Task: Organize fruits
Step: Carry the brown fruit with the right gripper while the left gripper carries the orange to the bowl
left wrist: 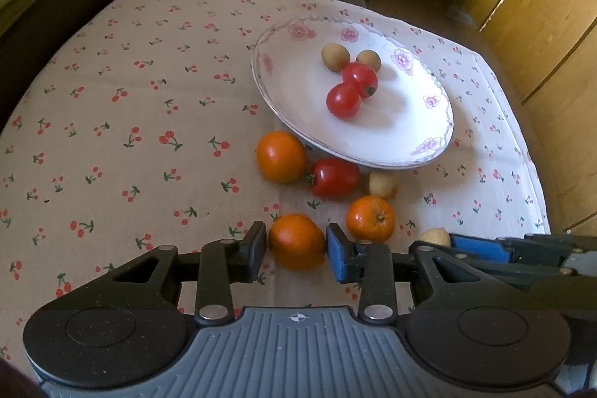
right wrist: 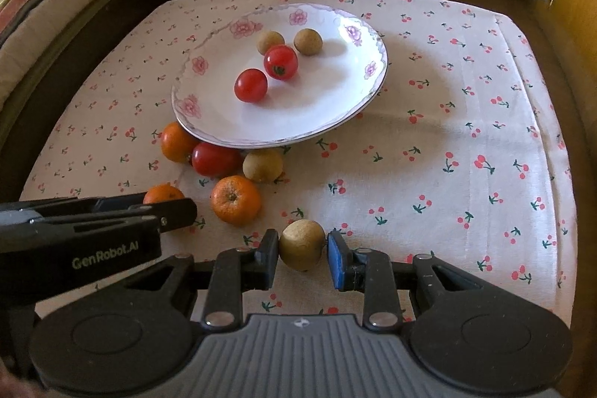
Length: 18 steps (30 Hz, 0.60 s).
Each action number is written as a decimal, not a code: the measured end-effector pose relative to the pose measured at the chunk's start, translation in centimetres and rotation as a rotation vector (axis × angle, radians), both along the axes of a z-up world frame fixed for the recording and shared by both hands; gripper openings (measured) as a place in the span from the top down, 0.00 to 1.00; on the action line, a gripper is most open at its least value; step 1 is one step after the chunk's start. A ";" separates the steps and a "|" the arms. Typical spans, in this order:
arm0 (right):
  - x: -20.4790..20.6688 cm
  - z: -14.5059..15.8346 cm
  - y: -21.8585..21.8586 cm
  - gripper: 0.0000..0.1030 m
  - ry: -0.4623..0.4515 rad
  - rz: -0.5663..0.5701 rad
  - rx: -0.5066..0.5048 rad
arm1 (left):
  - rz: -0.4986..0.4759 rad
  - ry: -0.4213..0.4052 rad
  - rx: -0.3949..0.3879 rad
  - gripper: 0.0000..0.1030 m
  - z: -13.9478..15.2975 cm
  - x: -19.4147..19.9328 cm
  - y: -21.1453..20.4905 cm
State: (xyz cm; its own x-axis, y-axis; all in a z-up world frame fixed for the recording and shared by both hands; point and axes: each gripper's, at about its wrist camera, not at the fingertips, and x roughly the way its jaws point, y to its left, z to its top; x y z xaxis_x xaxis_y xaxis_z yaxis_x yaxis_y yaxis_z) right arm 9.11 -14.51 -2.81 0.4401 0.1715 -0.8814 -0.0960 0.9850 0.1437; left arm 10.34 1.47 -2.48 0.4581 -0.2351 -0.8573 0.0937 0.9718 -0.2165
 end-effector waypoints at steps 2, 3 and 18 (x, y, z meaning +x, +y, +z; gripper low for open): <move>0.1 -0.1 0.0 0.71 0.002 0.000 0.003 | 0.008 0.001 -0.005 0.53 -0.1 0.3 0.1; 0.2 -0.1 0.0 0.71 0.005 0.000 0.003 | 0.008 -0.001 -0.005 0.52 -0.1 0.4 0.1; 0.0 0.3 0.0 0.71 -0.015 0.007 -0.009 | -0.025 -0.019 0.024 0.59 0.0 0.0 -0.4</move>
